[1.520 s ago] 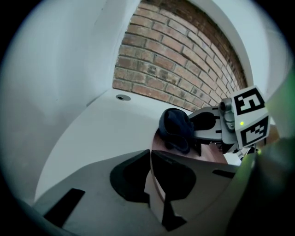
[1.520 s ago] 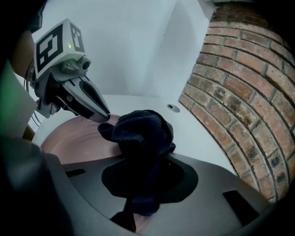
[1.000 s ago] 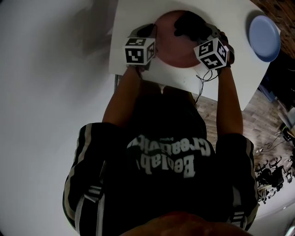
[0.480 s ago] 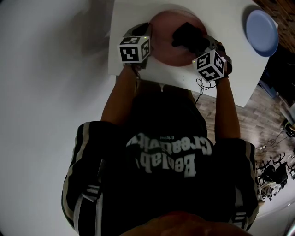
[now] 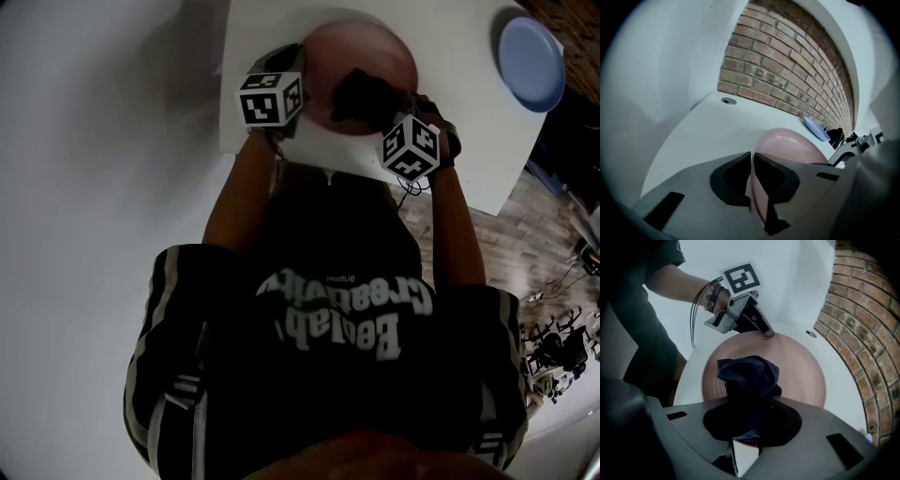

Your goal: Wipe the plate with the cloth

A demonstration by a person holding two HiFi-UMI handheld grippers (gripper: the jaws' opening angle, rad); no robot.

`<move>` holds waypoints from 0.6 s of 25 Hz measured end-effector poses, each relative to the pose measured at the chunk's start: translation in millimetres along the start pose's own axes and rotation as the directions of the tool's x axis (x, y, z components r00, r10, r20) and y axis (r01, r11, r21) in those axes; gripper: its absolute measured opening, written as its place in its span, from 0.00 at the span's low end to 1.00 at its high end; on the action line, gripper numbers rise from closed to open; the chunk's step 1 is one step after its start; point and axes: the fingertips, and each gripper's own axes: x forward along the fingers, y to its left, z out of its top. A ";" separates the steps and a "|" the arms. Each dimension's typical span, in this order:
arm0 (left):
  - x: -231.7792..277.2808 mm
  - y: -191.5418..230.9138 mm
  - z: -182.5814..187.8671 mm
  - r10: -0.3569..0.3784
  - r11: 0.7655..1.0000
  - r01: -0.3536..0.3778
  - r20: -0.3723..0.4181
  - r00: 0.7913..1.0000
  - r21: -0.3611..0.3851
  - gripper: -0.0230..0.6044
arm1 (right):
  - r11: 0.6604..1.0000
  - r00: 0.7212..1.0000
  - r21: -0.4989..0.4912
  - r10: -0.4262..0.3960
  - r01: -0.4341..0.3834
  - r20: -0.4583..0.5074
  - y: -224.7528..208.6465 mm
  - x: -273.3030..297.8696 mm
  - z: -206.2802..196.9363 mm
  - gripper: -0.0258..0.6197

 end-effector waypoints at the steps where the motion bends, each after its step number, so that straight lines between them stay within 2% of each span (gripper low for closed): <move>1: -0.1 0.0 -0.1 -0.001 1.000 0.001 -0.001 1.000 0.003 0.06 | 1.000 1.000 -0.009 0.007 -0.007 -0.001 3.8 0.8 1.5 0.16; 5: 0.2 -1.4 -0.9 -0.042 0.999 0.042 -0.027 0.999 0.013 0.06 | 1.000 1.000 0.000 0.007 -0.007 0.010 3.6 2.3 1.0 0.16; 12: -25.9 -1.9 -23.5 -0.140 0.984 0.154 -0.149 0.979 0.088 0.10 | 0.998 1.000 -0.054 0.011 -0.011 0.006 2.4 1.5 1.0 0.16; 15: -38.8 -0.3 -36.3 -0.168 0.982 0.178 -0.157 0.973 0.057 0.11 | 0.997 1.000 -0.076 0.010 -0.010 -0.005 0.6 -0.6 2.2 0.16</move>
